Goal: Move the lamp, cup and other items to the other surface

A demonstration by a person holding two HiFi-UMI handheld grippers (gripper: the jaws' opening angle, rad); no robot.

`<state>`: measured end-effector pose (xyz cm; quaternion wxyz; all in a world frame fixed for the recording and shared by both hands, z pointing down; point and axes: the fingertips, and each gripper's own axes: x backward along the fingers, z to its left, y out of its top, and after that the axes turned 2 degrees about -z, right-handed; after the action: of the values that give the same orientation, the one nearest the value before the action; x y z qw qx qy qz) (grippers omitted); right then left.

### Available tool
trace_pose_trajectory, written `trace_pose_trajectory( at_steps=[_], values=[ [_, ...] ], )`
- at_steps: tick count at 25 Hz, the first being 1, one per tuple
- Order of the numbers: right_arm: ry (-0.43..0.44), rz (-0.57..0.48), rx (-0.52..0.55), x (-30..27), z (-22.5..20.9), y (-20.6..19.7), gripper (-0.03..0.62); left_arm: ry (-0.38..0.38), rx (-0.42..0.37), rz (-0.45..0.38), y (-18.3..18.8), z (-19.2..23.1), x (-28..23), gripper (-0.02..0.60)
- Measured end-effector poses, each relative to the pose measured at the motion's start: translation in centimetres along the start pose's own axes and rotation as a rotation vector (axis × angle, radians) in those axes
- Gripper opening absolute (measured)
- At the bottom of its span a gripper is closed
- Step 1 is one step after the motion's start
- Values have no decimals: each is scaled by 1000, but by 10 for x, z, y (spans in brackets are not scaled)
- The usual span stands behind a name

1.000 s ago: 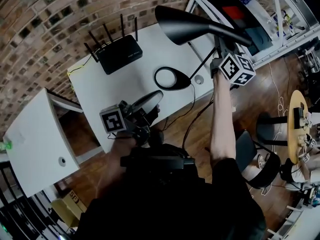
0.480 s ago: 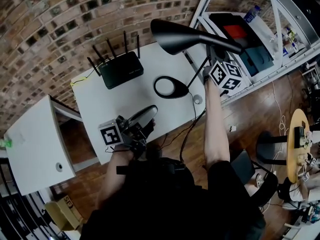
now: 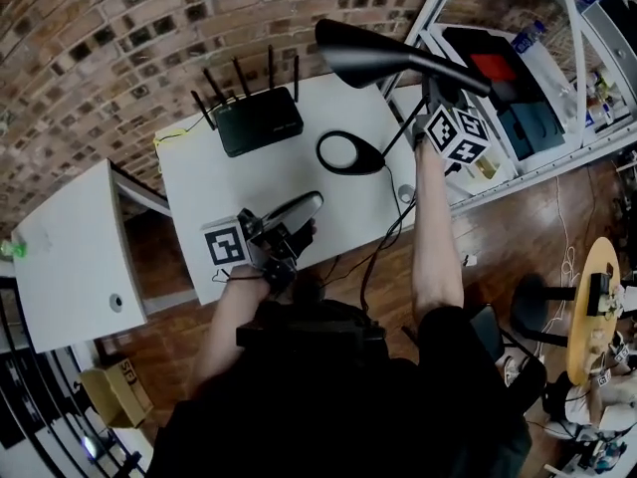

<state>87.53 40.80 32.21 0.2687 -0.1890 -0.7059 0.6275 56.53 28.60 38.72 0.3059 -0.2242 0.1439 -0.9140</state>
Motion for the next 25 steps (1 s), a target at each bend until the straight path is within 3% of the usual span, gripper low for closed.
trace_pose_trajectory(
  at_steps=[12,18,21,25],
  values=[
    [11,-8,53,-16,26,-11,12,-20,34,-29,13,5,5,3],
    [50,28,25,-12,44,-26,17,-13,104,-56,8,0,22,3],
    [27,61,7,-10,34,-22,87,-48,74,-17,8,-4,5,3],
    [35,90,-2,-1,24,-13,97,-71,64,17,-2,-14,-14,3]
  ],
)
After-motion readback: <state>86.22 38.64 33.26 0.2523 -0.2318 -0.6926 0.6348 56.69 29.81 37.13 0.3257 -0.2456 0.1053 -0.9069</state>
